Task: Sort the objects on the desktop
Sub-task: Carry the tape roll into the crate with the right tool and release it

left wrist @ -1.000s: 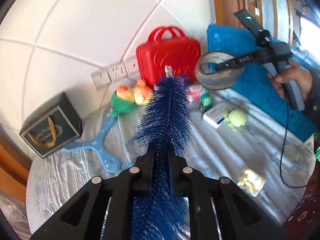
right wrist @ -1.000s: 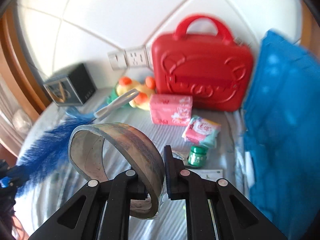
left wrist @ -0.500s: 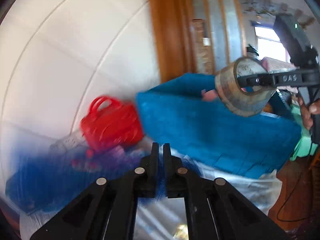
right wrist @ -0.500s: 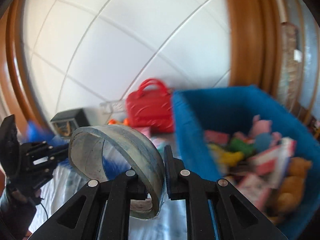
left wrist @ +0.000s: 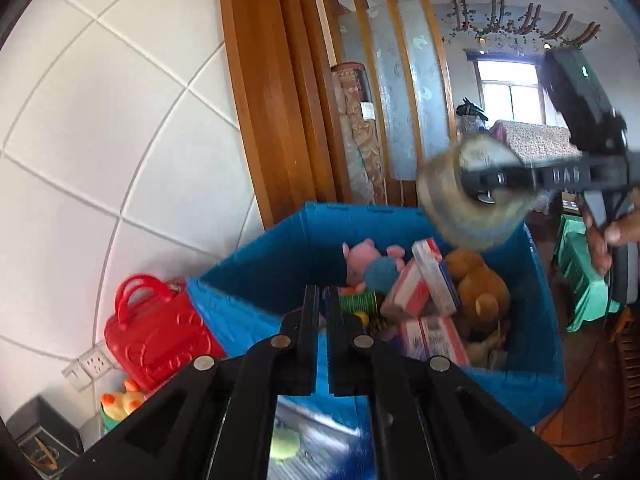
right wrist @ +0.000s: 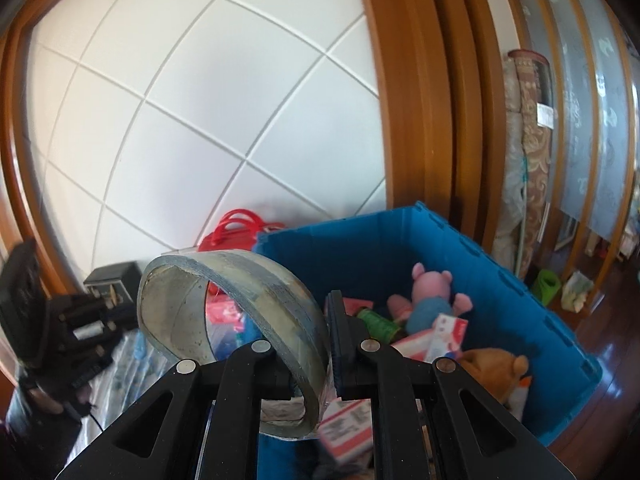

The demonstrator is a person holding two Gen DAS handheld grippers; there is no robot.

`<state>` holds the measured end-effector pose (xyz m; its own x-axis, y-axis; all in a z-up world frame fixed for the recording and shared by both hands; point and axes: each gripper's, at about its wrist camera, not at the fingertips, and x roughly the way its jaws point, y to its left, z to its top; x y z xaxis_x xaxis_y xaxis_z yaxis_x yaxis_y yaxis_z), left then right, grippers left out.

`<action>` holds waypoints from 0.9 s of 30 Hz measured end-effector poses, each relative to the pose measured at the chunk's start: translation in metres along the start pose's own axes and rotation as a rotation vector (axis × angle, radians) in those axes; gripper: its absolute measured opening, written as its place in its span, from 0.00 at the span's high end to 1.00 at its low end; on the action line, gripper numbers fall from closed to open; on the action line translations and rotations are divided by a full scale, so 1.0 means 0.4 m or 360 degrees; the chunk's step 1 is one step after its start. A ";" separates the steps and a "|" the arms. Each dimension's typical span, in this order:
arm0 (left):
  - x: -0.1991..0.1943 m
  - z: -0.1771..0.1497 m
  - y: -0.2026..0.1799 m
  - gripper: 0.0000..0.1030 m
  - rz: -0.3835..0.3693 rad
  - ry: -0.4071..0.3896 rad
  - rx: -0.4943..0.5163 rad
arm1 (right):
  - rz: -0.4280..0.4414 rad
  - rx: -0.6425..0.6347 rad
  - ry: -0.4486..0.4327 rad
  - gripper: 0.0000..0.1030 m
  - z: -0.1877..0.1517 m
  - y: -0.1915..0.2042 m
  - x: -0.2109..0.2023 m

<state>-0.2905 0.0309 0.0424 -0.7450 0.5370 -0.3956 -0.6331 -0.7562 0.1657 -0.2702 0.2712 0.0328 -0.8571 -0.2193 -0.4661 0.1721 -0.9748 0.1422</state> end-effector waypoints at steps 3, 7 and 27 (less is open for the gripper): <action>0.041 0.078 -0.032 0.97 0.0006 -0.0035 0.0005 | -0.0005 0.0024 -0.0007 0.88 0.011 -0.061 -0.005; 0.124 0.146 -0.083 0.97 0.0029 -0.0018 0.0020 | -0.0030 0.0030 0.0038 0.88 0.032 -0.124 0.027; 0.170 0.105 -0.047 0.94 0.0398 0.0126 -0.0226 | -0.0023 0.0183 0.0067 0.00 0.128 -0.244 0.066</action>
<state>-0.3380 0.0972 0.0502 -0.8519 0.3009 -0.4287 -0.3920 -0.9091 0.1409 -0.3345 0.3626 0.0515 -0.8376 -0.2092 -0.5047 0.1010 -0.9672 0.2332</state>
